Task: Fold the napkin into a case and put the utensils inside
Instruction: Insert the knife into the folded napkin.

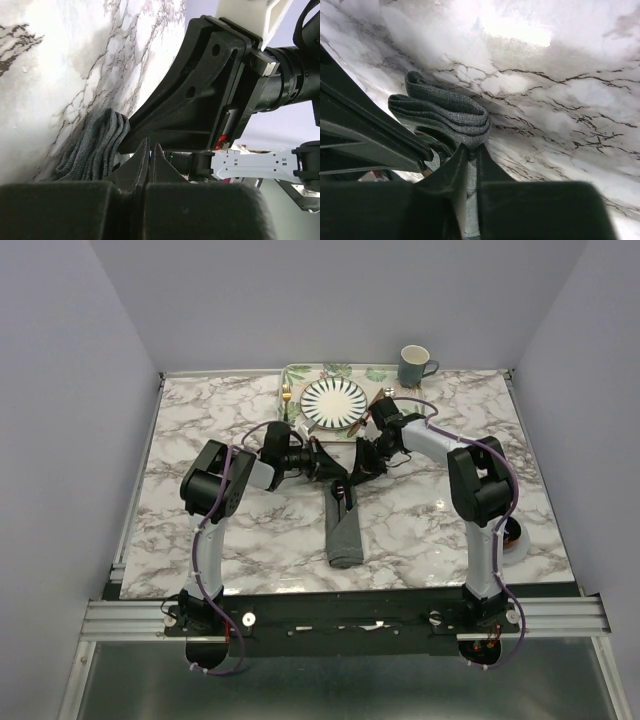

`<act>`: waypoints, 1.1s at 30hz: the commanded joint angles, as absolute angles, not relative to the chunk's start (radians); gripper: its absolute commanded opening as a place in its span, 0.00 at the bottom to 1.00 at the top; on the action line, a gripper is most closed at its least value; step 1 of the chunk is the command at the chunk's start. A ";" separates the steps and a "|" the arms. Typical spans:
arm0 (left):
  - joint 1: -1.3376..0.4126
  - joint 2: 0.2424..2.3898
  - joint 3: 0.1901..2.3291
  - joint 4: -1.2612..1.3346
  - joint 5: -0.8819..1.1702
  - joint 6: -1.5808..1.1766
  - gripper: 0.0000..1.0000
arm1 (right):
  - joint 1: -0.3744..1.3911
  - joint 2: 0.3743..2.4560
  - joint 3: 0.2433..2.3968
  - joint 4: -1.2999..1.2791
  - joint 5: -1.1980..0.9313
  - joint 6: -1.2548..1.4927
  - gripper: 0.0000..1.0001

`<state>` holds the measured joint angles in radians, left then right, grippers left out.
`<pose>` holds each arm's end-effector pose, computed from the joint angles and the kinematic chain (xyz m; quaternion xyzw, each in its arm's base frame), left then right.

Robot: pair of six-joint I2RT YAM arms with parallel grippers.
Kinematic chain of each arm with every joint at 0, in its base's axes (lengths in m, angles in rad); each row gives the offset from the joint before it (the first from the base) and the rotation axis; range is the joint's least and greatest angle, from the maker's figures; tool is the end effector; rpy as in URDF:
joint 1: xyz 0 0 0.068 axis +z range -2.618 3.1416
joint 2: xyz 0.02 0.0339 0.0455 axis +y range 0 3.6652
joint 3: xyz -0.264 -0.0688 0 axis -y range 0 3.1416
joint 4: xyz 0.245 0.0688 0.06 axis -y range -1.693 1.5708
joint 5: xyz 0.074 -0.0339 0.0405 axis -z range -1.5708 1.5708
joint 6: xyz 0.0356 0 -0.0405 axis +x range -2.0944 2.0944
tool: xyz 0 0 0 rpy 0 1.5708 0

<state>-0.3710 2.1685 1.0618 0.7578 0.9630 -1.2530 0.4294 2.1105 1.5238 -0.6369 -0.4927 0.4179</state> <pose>0.3813 -0.1797 0.1073 -0.0696 0.7699 -0.6299 0.0745 0.3828 0.1938 0.1552 -0.0476 0.9550 0.2878 0.0540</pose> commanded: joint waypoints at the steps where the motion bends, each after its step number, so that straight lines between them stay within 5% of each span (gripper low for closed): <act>1: -0.388 2.125 1.046 0.741 1.015 -1.249 0.00 | 0.422 2.134 1.511 -0.623 -0.505 0.425 0.09; 4: -0.390 2.122 1.042 0.741 1.015 -1.250 0.00 | 0.422 2.135 1.511 -0.623 -0.503 0.430 0.02; 19: -0.405 2.109 1.045 0.677 1.012 -1.195 0.03 | 0.422 2.129 1.512 -0.621 -0.508 0.436 0.01; 33: -0.408 2.039 1.201 0.294 0.913 -0.884 0.43 | 0.422 2.126 1.509 -0.621 -0.508 0.433 0.01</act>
<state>-0.4015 2.1109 1.1324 0.4648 0.9585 -1.0443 0.4252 2.1117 1.5234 -0.6365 -0.4957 0.4286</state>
